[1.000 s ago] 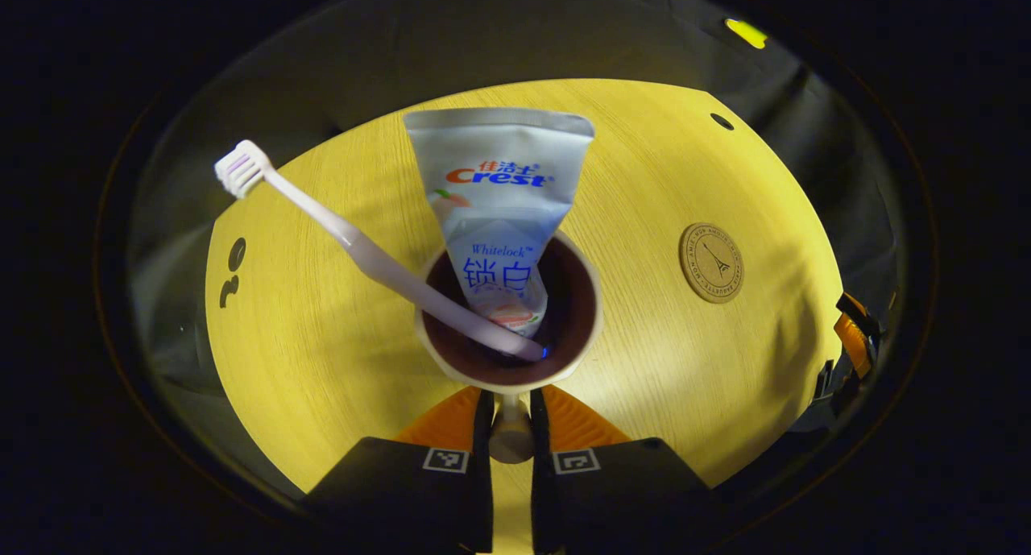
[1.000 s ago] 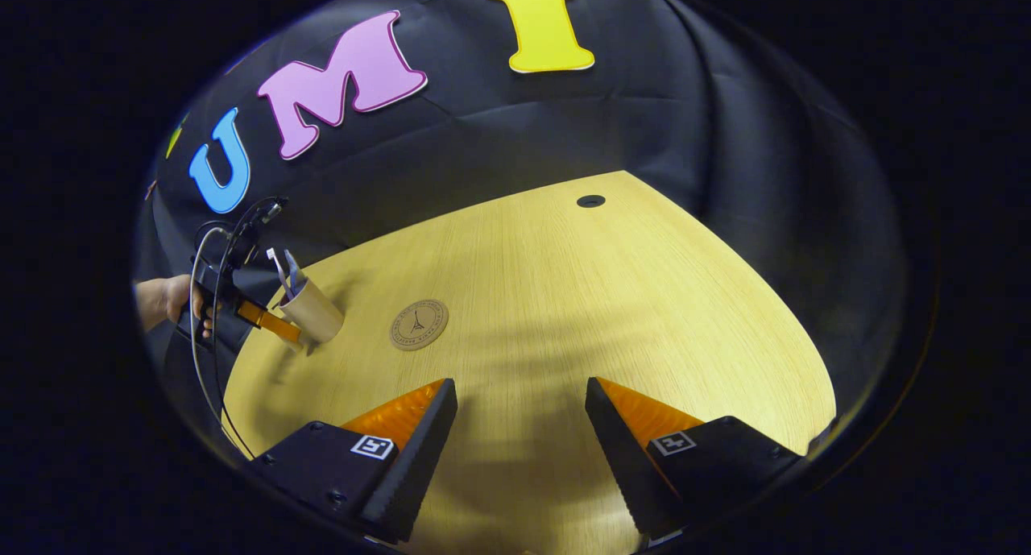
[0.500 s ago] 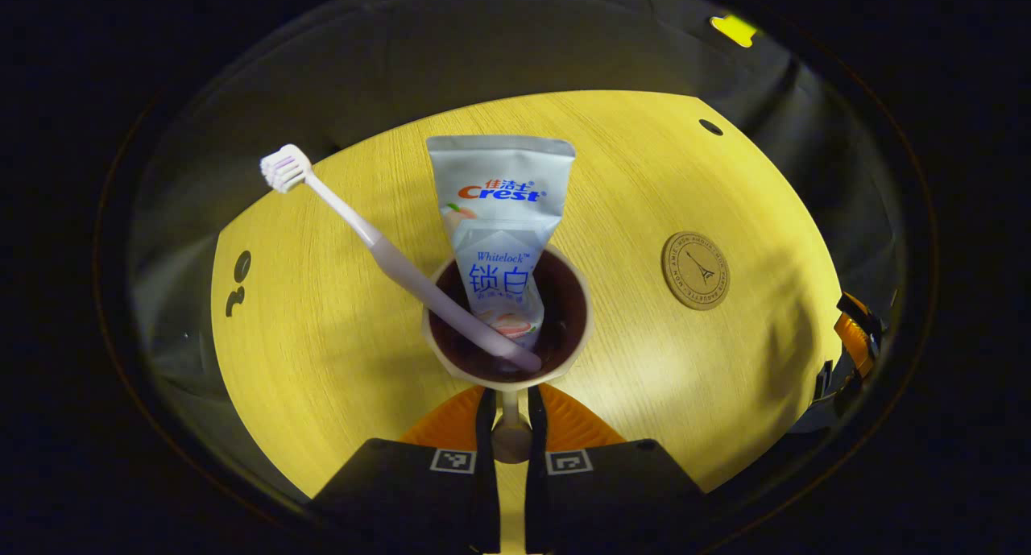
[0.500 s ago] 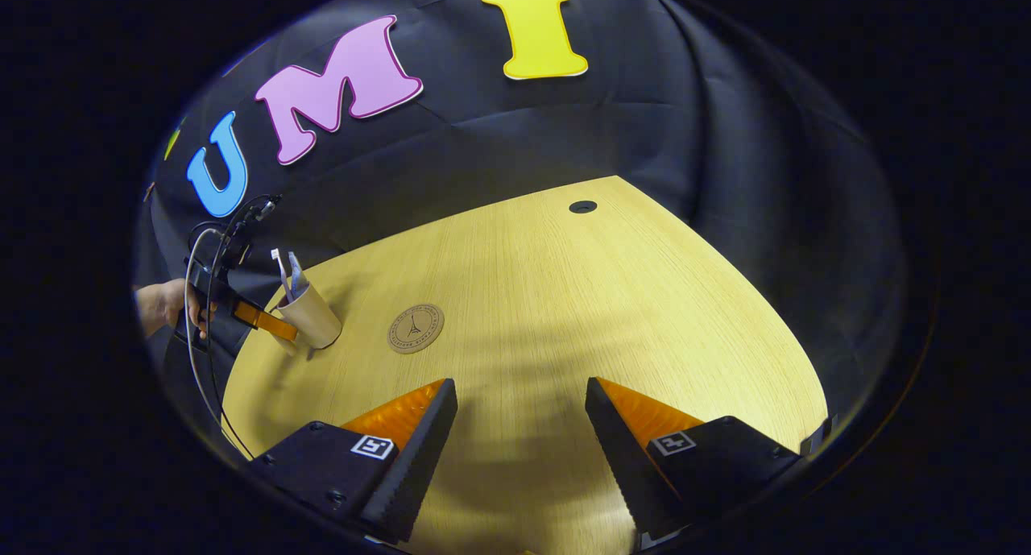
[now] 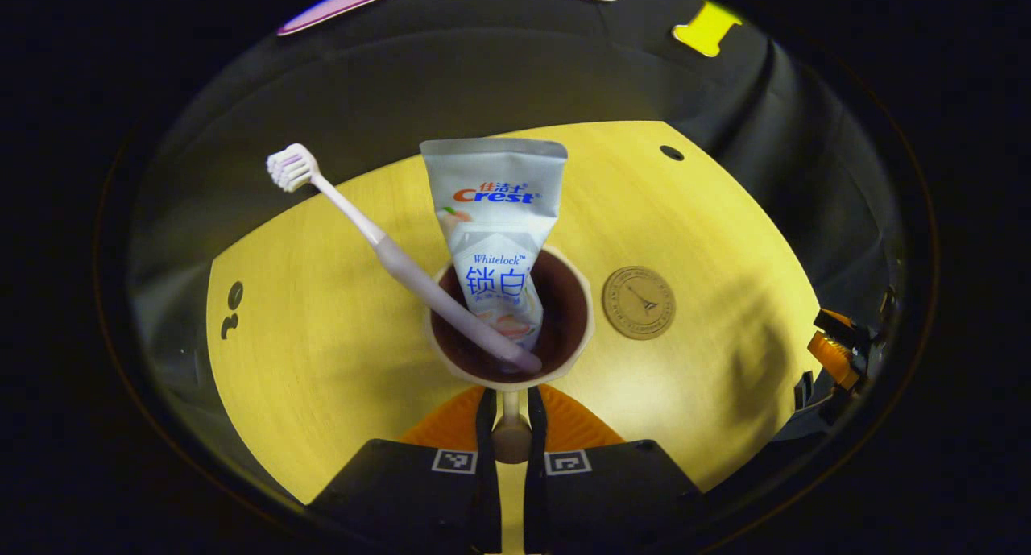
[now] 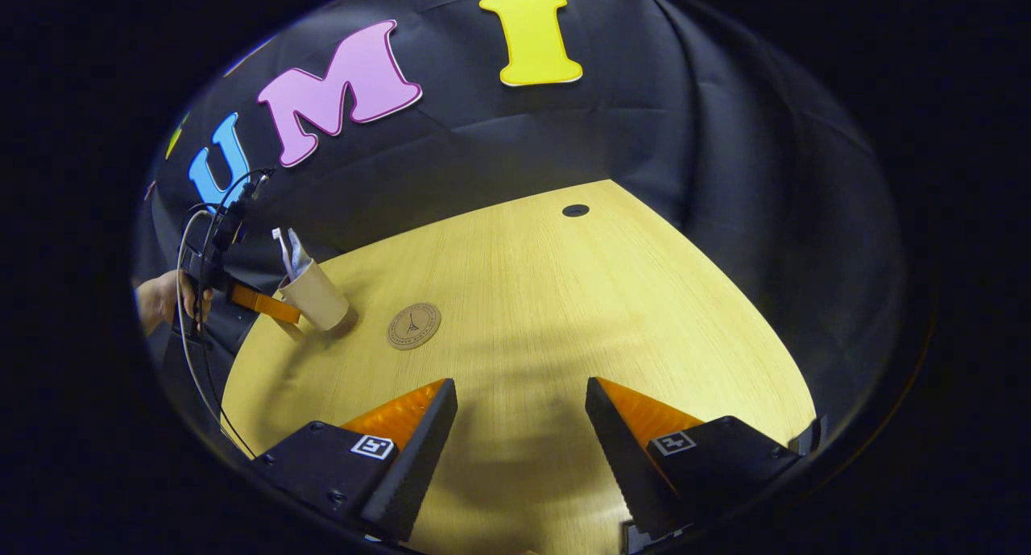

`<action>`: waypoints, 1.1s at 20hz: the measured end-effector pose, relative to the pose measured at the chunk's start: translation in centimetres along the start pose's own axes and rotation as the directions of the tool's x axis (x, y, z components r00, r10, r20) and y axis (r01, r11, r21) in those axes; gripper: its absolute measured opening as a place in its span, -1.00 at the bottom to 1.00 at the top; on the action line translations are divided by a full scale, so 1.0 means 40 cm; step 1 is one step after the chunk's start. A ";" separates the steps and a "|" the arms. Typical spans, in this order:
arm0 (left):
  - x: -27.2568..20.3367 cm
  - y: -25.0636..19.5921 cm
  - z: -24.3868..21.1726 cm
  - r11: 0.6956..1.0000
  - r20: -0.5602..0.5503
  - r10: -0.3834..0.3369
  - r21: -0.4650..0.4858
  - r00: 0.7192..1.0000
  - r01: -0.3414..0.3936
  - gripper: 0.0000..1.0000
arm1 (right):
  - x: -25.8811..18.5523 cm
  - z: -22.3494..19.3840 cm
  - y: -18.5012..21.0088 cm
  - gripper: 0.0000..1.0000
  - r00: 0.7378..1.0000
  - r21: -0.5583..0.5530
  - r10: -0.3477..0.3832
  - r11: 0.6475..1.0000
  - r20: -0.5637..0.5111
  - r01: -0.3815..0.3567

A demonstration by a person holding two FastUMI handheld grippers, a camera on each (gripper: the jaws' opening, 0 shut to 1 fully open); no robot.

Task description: Put the toothbrush and toothpaste on the desktop into the cup, then pick up the cup and place it on the coaster on the desktop.

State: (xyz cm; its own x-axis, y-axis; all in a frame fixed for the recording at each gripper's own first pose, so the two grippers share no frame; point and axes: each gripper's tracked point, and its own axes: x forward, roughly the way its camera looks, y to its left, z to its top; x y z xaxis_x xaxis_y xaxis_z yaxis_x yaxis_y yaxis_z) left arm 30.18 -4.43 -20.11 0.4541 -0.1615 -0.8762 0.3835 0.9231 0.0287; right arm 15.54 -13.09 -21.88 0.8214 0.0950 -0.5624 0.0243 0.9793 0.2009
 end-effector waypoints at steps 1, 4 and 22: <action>0.004 -0.020 0.010 1.000 0.002 -0.009 0.015 1.000 0.009 -0.68 | -0.006 0.005 -0.007 0.97 1.000 -0.001 -0.006 1.000 0.007 0.006; 0.020 -0.078 0.029 0.998 0.001 -0.034 0.055 0.999 0.034 -0.69 | -0.023 0.014 -0.034 0.97 0.999 0.004 -0.026 1.000 0.019 0.026; 0.137 -0.286 0.079 0.979 -0.026 -0.098 0.175 0.995 0.101 -0.67 | -0.052 -0.018 -0.142 0.97 0.993 0.073 -0.112 0.991 0.019 0.111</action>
State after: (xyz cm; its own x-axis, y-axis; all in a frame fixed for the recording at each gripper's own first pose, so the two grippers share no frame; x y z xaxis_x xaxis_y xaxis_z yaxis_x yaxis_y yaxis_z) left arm 30.84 -16.97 -23.73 0.3931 -0.2419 -0.8871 0.5625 0.8265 0.0239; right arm 13.30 -18.73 -22.41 0.8242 -0.0191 -0.5660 0.1564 0.9683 0.1950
